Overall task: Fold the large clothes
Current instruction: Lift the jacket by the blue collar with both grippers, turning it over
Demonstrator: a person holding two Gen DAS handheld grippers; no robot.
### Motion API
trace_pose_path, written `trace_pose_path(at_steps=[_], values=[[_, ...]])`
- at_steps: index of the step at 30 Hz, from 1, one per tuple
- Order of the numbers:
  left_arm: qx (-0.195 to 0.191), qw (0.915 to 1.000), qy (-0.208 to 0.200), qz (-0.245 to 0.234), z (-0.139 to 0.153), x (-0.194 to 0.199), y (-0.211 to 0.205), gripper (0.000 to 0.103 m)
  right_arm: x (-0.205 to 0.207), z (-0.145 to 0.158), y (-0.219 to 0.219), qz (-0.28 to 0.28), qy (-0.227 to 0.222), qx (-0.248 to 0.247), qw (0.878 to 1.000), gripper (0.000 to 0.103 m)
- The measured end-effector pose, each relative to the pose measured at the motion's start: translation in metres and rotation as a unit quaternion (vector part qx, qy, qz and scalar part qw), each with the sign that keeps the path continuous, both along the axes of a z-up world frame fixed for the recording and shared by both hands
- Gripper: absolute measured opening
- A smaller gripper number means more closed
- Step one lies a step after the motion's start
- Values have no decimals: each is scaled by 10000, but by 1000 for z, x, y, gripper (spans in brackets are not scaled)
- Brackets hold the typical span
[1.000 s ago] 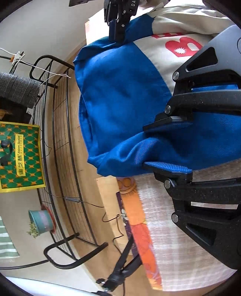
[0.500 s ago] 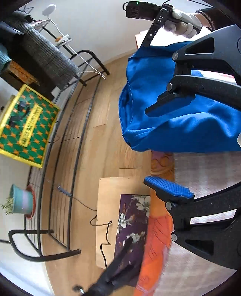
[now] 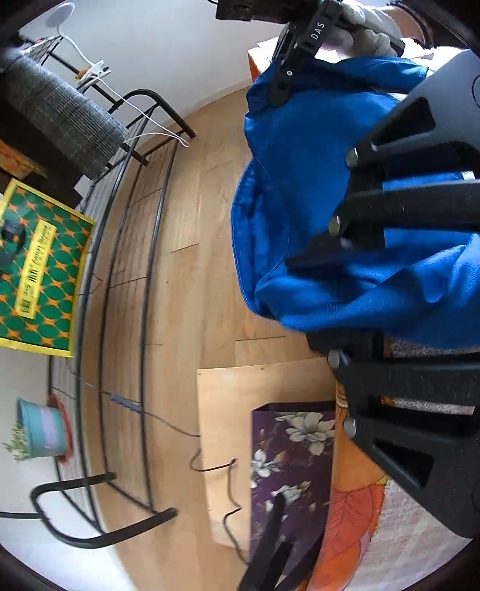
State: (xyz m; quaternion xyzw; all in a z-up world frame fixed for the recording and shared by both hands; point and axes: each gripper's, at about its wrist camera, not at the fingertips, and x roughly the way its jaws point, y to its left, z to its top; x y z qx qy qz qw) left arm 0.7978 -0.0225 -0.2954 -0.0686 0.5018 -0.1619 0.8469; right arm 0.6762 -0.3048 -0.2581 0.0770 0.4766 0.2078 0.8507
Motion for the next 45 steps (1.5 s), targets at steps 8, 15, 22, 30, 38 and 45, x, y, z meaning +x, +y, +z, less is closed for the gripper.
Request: trace_pose_path(at_steps=[8, 15, 22, 30, 38, 45], values=[[54, 9956, -927, 94, 55, -32, 2, 4, -28, 47, 18, -121, -738, -303, 9967, 2], [60, 9910, -1336, -15, 115, -85, 0, 3, -67, 107, 28, -23, -1228, -292, 9920, 1], [-22, 9874, -1582, 31, 167, -154, 12, 2, -124, 158, 40, 52, -1524, -383, 9876, 1], [31, 9831, -1829, -97, 213, -255, 18, 2, -210, 201, 40, 117, -1663, -453, 9850, 1], [37, 9800, -1986, -87, 229, -363, 25, 2, -303, 210, 34, 163, -1730, -566, 9832, 1], [151, 9783, -2059, -163, 207, -455, 31, 2, -381, 192, 35, 122, -1746, -669, 9823, 1]])
